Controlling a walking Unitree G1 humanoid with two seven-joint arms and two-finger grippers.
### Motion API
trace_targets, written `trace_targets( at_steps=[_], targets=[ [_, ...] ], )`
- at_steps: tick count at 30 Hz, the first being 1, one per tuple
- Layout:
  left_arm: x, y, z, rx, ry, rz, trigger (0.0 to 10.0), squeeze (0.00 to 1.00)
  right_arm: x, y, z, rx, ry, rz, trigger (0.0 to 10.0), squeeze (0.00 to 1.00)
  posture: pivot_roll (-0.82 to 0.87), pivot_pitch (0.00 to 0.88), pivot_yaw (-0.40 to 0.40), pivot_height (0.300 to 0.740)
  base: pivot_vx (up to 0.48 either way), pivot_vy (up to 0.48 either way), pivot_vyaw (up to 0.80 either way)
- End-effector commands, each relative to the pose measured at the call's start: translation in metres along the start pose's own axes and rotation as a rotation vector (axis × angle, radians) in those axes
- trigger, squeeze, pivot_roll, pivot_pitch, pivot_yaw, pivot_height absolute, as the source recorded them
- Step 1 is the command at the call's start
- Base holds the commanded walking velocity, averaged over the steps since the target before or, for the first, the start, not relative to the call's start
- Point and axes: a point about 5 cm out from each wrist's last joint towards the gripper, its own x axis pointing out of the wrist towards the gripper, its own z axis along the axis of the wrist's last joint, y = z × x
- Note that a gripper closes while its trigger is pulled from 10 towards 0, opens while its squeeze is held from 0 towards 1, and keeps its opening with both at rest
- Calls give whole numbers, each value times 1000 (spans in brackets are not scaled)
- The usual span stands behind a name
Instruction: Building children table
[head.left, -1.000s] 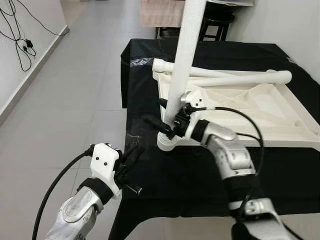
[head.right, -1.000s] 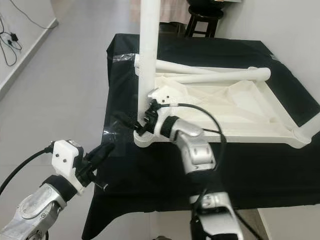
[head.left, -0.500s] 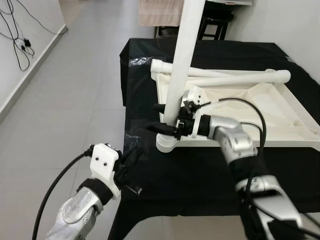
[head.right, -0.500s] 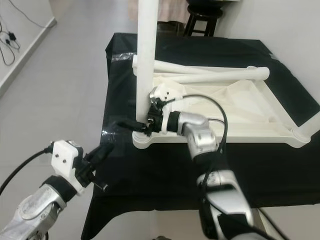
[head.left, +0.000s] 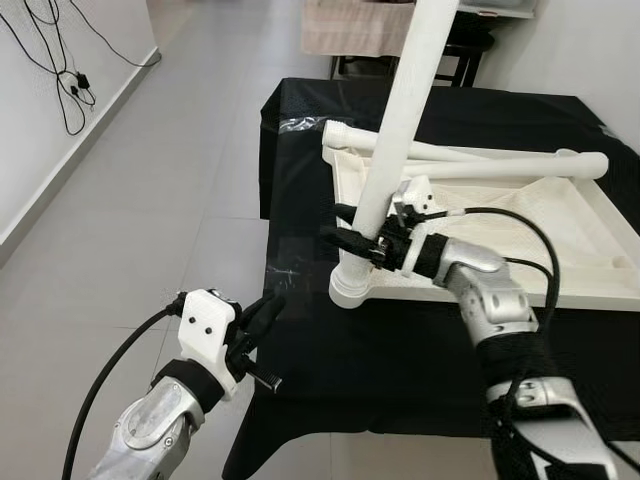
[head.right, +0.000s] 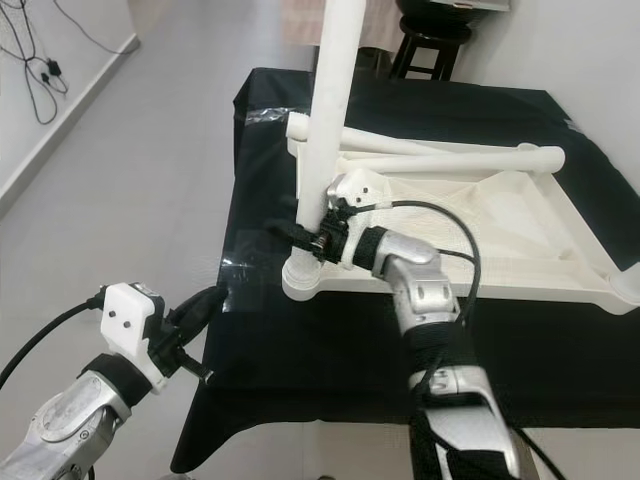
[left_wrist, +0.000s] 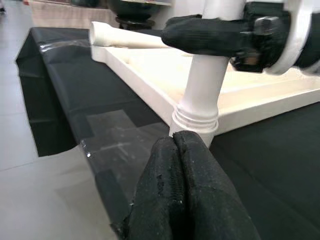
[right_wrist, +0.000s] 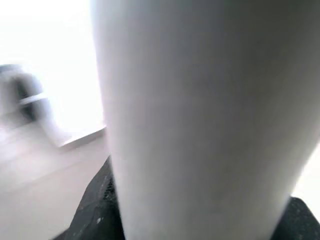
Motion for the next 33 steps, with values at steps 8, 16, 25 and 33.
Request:
trace_targets(
  at_steps=[8, 16, 25, 33],
  targets=[
    [-1, 0, 1, 5, -2, -6, 10000, 0, -32, 26, -44, 95, 182, -384, 0, 0, 88, 113, -107, 740, 0, 0, 0],
    [-1, -1, 0, 5, -5, -2, 10000, 0, -30, 35, -35, 84, 189, -390, 10000, 816, 91, 104, -114, 740, 0, 0, 0],
    [0, 0, 0, 4, -6, -4, 10000, 0, -14, 29, -2, 109, 16, 44, 10000, 0, 95, 97, -110, 740, 0, 0, 0],
    [3, -2, 0, 4, -11, -4, 10000, 0, -17, -28, -7, -5, 133, 166, 10000, 0, 117, 93, -124, 740, 0, 0, 0]
  ],
)
